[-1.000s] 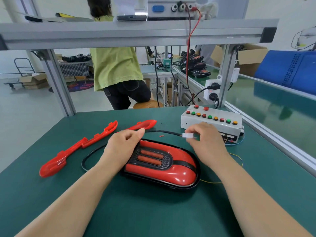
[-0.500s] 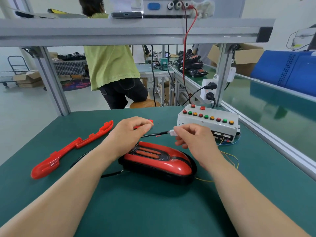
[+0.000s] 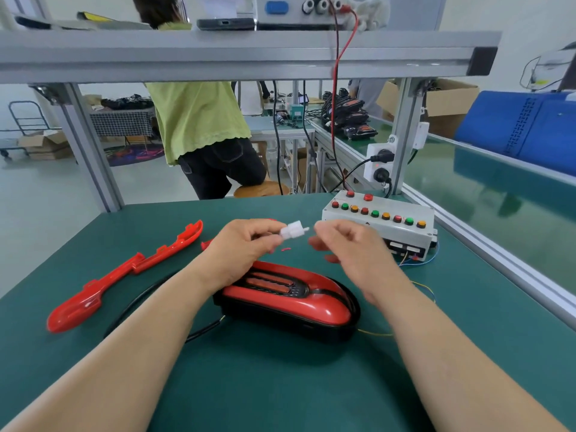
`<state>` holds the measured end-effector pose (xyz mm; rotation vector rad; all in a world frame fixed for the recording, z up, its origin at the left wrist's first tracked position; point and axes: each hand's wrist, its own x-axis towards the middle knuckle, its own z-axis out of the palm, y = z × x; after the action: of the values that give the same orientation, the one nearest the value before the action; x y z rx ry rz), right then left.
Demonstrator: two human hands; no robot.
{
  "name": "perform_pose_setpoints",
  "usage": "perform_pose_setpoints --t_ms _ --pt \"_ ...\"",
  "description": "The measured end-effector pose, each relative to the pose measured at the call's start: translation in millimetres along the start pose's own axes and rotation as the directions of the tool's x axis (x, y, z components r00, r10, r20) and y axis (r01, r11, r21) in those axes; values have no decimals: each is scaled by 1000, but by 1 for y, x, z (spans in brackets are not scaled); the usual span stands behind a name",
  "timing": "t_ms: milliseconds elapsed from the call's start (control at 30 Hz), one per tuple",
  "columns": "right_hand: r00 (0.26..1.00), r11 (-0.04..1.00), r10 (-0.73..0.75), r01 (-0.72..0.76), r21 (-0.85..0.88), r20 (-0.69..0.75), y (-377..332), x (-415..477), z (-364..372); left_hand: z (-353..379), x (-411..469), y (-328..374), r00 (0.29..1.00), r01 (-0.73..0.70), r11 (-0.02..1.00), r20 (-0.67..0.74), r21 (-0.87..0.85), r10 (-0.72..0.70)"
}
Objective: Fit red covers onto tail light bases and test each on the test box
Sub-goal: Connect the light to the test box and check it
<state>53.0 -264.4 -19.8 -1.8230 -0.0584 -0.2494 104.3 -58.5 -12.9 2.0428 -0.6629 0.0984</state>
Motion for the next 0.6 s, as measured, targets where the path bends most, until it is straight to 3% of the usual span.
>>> perform_pose_setpoints --t_ms 133,267,400,467,600 --pt "979 890 -21 -74 -450 -203 6 7 -36 -4 -3 -22 988 97 995 -120 -23 -99" --pt "966 707 176 -258 -658 -190 21 10 -45 -4 -5 -33 982 120 993 -147 -19 -122" --pt "964 548 224 -243 -801 -140 28 11 -40 -4 -4 -37 981 135 989 -136 -55 -142" --pt "970 537 206 -223 -813 -130 30 11 -37 -3 -4 -37 980 142 987 -129 -71 -150" --pt "979 649 62 -186 -737 -192 30 10 -34 -2 -5 -35 982 131 982 -119 -138 -147"
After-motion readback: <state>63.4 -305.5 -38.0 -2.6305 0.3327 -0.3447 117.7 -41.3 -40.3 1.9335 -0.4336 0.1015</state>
